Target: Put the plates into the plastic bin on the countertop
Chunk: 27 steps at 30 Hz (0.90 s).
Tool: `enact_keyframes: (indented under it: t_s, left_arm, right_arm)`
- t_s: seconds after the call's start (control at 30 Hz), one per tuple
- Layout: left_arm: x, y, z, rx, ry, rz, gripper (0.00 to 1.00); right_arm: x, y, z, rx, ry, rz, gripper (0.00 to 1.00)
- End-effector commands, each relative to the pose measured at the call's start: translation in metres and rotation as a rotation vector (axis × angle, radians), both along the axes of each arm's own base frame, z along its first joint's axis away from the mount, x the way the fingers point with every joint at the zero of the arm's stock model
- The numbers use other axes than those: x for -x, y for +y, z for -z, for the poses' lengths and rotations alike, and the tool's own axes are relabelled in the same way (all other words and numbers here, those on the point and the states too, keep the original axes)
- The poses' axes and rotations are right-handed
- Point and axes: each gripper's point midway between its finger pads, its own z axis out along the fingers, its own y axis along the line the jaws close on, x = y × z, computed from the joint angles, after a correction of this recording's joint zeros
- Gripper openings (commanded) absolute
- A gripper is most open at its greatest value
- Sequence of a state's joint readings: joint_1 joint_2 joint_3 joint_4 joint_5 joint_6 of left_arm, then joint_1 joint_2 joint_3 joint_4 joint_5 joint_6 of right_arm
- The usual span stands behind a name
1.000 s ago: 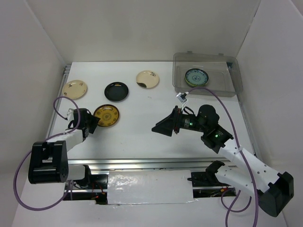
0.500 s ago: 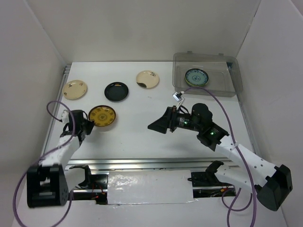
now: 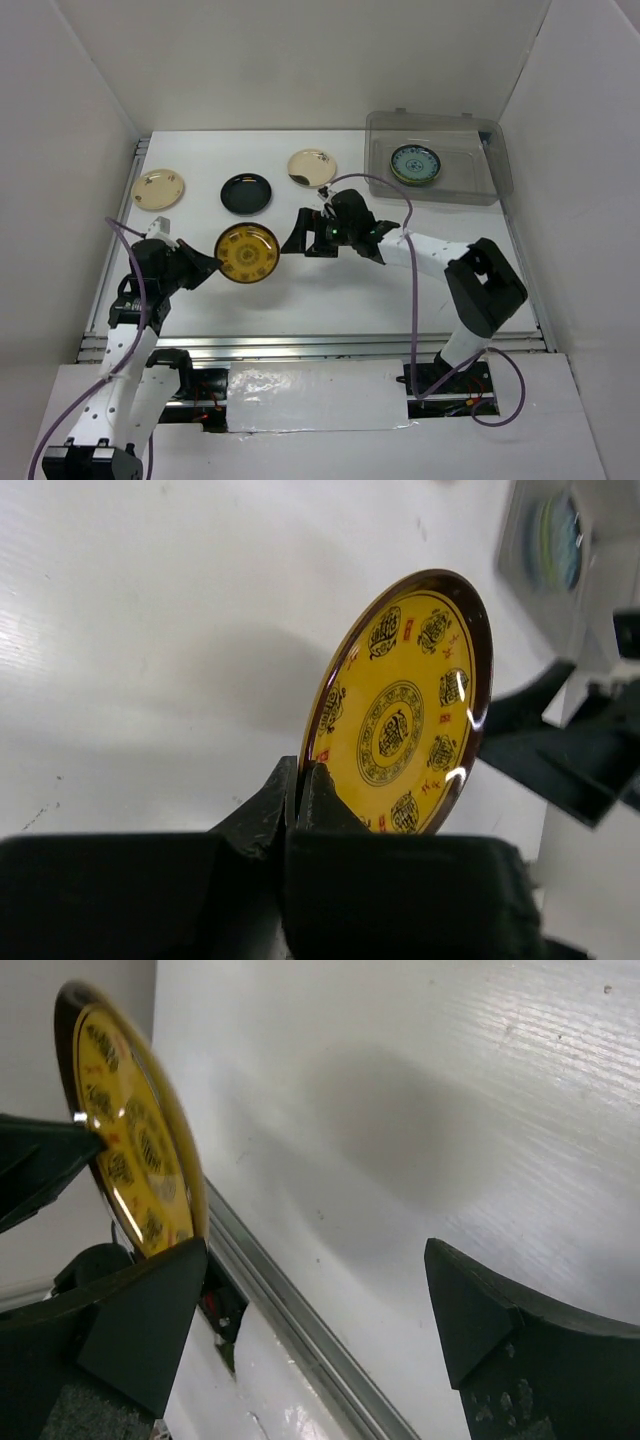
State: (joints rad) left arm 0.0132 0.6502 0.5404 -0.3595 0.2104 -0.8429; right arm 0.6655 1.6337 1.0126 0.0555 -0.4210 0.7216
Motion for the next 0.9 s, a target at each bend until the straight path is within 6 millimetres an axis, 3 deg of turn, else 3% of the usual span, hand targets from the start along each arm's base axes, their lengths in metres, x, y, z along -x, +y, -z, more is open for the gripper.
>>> enact_keyframes:
  t_s: [0.0,0.07,0.23,0.33,0.37,0.4,0.43,0.47,0.53,0.57,0.63,0.67,0.73,0.77,0.8,0.83,0.87]
  left_arm:
    - [0.008,-0.028,-0.019,0.02,-0.045,0.212,0.0]
    - [0.012,-0.037,-0.017,0.022,-0.037,0.267,0.0]
    - [0.014,-0.045,-0.013,0.046,-0.018,0.314,0.0]
    - [0.013,-0.047,-0.013,0.061,-0.024,0.325,0.0]
    - [0.011,-0.048,-0.016,0.064,-0.038,0.331,0.0]
    - [0.011,-0.049,-0.015,0.067,-0.032,0.331,0.0]
    - [0.009,-0.048,-0.016,0.067,-0.034,0.328,0.0]
    - [0.007,-0.049,-0.017,0.071,-0.034,0.327,0.0]
    - [0.0,-0.047,-0.025,0.06,-0.045,0.311,0.12]
    - [-0.006,-0.044,-0.024,0.057,-0.034,0.291,0.41]
    - [-0.015,-0.041,-0.039,0.05,-0.053,0.269,0.73]
    - [-0.018,-0.039,-0.039,0.048,-0.035,0.25,0.99]
    - [-0.027,-0.025,-0.051,0.016,-0.035,0.158,0.99]
    - [-0.028,-0.017,-0.053,-0.003,-0.02,0.109,0.99]
    - [-0.028,-0.001,-0.053,-0.046,0.009,0.018,0.99]
    - [-0.027,0.006,-0.056,-0.057,0.011,-0.026,0.99]
    - [-0.024,0.013,-0.06,-0.072,0.003,-0.069,0.99]
  right_arm:
    - [-0.016,0.023,-0.026,-0.086,-0.08,-0.02,0.96]
    - [-0.017,0.028,-0.022,-0.112,-0.067,-0.027,0.94]
    - [-0.014,0.035,-0.014,-0.137,-0.046,-0.056,0.62]
    - [-0.006,0.04,-0.015,-0.169,-0.034,-0.096,0.5]
    - [-0.004,0.042,-0.013,-0.172,-0.023,-0.102,0.27]
    - [-0.002,0.043,-0.016,-0.185,-0.022,-0.115,0.11]
    - [0.0,0.044,-0.016,-0.195,-0.014,-0.123,0.0]
    - [0.003,0.043,-0.02,-0.215,-0.003,-0.126,0.0]
    - [0.007,0.039,-0.029,-0.269,0.009,-0.145,0.0]
    - [0.008,0.034,-0.033,-0.283,0.011,-0.143,0.0]
    - [-0.005,0.018,-0.043,-0.299,0.01,-0.103,0.0]
    - [-0.013,0.011,-0.047,-0.297,0.004,-0.078,0.0]
    - [-0.045,-0.024,-0.041,-0.236,0.022,0.054,0.0]
    - [-0.064,-0.041,-0.057,-0.225,-0.012,0.128,0.0]
    - [-0.076,-0.063,-0.048,-0.164,0.027,0.22,0.0]
    - [-0.113,-0.111,-0.046,-0.109,-0.001,0.418,0.0]
    - [-0.132,-0.138,-0.064,-0.104,-0.038,0.518,0.0]
